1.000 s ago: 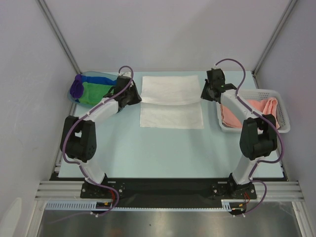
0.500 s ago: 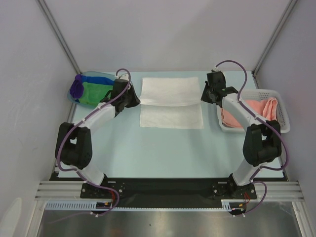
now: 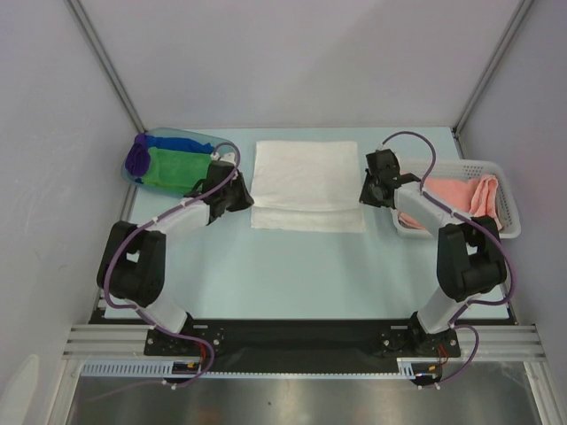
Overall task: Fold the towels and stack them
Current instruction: Fold the towel
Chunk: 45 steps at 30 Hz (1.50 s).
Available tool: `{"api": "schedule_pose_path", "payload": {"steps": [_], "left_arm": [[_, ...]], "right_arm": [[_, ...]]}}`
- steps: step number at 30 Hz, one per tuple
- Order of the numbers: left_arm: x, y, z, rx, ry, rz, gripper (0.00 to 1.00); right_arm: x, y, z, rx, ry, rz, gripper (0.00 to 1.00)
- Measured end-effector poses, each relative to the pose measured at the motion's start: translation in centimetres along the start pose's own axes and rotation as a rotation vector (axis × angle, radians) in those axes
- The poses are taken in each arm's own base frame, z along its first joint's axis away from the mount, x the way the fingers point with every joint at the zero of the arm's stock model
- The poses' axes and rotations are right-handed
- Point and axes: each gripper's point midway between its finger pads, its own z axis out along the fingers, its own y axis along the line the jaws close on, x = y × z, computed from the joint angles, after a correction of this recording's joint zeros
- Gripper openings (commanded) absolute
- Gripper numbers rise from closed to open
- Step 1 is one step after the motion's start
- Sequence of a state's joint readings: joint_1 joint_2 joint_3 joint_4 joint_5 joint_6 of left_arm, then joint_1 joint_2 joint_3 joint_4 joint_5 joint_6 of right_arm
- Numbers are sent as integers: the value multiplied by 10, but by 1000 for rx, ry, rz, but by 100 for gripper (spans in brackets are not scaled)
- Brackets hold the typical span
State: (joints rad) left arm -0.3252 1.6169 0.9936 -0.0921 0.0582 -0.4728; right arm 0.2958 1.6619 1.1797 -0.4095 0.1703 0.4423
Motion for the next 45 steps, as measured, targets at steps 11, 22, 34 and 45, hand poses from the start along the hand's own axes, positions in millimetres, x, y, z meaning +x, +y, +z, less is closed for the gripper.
{"api": "schedule_pose_path", "payload": {"steps": [11, 22, 34, 45], "left_arm": [[11, 2, 2, -1, 17, -4, 0], [-24, -17, -22, 36, -63, 3, 0], [-9, -11, -31, 31, -52, 2, 0], [45, 8, -13, 7, 40, -3, 0]], "right_arm": [[6, -1, 3, -1, 5, -1, 0], [-33, 13, -26, -44, -88, 17, 0], [-15, 1, -33, -34, -72, 15, 0], [41, -19, -11, -4, 24, 12, 0]]}}
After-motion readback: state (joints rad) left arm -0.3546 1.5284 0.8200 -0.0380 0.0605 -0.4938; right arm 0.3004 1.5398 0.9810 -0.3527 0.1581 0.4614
